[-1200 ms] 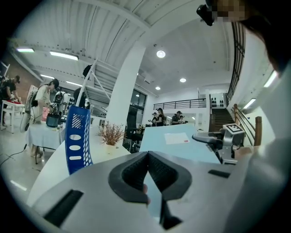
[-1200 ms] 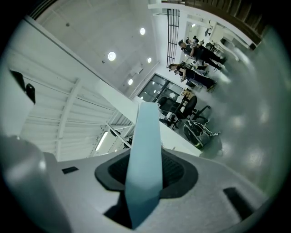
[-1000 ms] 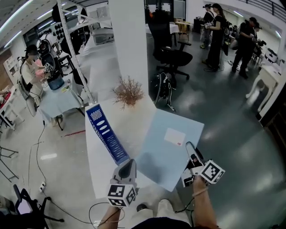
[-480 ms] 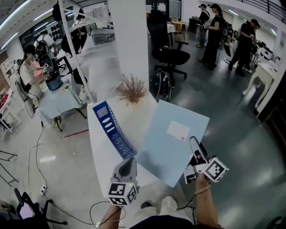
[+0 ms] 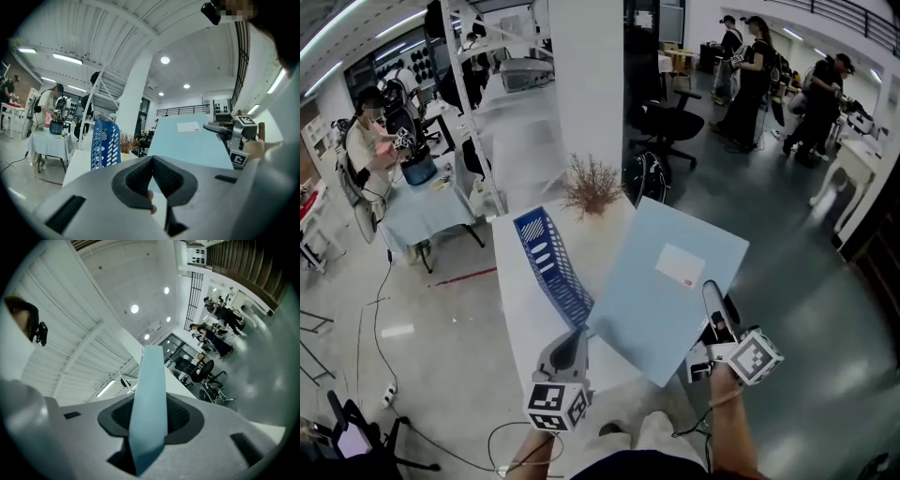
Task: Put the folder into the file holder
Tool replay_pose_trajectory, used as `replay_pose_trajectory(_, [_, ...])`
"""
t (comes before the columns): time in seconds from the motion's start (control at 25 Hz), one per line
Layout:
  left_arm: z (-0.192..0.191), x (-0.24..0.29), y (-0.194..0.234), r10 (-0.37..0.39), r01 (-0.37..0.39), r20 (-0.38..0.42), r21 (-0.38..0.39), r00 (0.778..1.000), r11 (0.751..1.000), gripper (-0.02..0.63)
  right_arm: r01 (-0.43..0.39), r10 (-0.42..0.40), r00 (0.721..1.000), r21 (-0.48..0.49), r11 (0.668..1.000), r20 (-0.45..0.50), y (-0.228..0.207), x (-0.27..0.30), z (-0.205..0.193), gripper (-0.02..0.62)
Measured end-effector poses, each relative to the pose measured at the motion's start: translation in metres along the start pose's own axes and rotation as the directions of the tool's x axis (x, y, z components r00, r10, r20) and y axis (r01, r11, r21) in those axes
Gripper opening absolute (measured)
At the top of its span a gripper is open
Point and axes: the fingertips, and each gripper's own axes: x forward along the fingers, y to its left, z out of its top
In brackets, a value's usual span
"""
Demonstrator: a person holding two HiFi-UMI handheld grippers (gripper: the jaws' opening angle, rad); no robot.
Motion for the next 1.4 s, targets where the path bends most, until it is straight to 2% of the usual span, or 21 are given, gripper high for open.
replay_pose_trajectory(0.32, [0.006, -0.014, 0.016, 0.025, -0.024, 0.009, -0.01, 1.0, 1.0, 0.006, -0.044, 0.046, 0.999, -0.068, 0.997, 0.017, 0.044, 0.022, -0.004, 0.155])
replay_pose_trajectory(0.76, [0.009, -0.021, 0.03, 0.073, -0.073, 0.015, -0.015, 0.997, 0.997, 0.005, -0.102, 0.105, 0.994, -0.149, 0.984, 0.01, 0.077, 0.053, -0.021, 0.155])
replay_pose_trajectory(1.4, [0.017, -0.01, 0.059, 0.146, -0.146, 0.028, -0.026, 0.989, 0.989, 0.005, -0.202, 0.21, 0.978, -0.304, 0.931, -0.007, 0.122, 0.101, -0.04, 0.155])
